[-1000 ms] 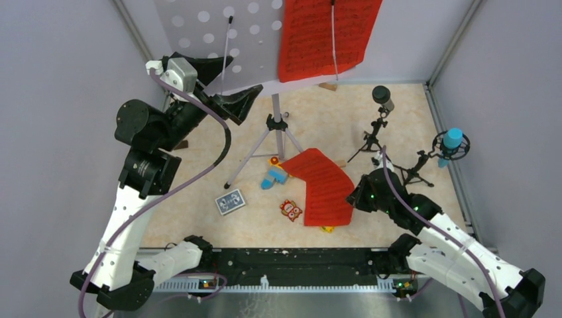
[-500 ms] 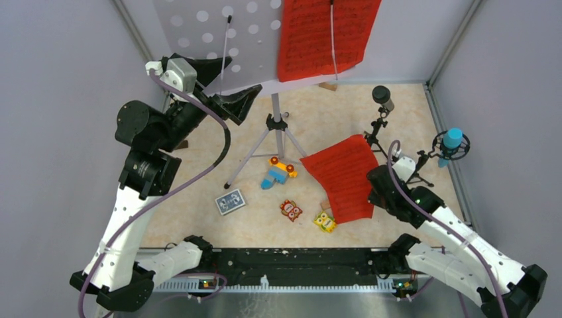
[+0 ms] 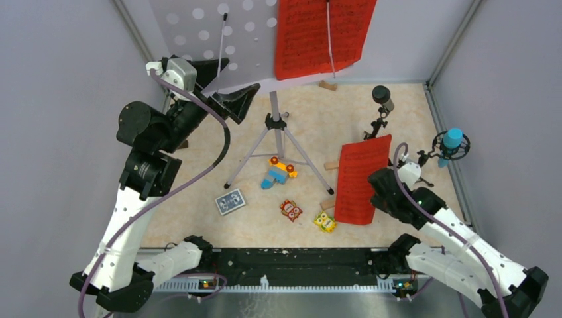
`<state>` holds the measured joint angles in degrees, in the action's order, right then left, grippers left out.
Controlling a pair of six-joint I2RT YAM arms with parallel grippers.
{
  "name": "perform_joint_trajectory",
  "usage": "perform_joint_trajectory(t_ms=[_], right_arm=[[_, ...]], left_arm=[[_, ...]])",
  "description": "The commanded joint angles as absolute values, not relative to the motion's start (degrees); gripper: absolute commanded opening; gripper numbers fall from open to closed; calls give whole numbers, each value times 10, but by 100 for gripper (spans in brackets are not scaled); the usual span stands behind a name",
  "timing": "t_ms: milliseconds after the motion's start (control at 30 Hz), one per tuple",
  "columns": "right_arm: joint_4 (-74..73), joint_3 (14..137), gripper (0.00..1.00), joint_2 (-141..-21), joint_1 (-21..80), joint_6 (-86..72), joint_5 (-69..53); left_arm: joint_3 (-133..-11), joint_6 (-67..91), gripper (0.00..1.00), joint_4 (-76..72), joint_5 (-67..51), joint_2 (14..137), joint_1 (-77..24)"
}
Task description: Pack up the instrument practice props
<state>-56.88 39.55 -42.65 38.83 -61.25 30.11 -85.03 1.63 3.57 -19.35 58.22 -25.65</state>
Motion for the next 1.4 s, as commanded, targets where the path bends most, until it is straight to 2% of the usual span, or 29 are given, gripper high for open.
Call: perform_joint_trajectory(t_ms=[0,200,300,467,667,867,967,1033,1200,1367], right_arm=[[-588,412,18,-394,386,-646,317],[-616,434,35,-355,385,-657,335],[-633,454,51,-358,386,-646,341],[-669,505,59,-370,385,-630,362],[-650,573,62,-357,386,-561,360],[-446,563,62,-304,386,-386,231],[-390,570,62,-298,386,-323,183],[-380,583,62,-303,386,-283,167],[-383,616,62,-311,385,-203,187],[-347,632,62,-311,386,-141,175]], left_arm=[[-849,18,99,51,-141,582,-252],[-870,17,99,78,-110,577,-252],[-888,16,99,111,-91,577,-252],[-907,10,99,152,-81,572,-252],[-945,4,99,204,-86,571,-252],[-1003,4,99,267,-76,567,-252],[-1043,4,99,305,-76,573,-252],[-1077,4,99,340,-71,579,-252],[-1073,-22,99,347,-8,564,-252],[-1148,-27,99,345,-48,609,-270]])
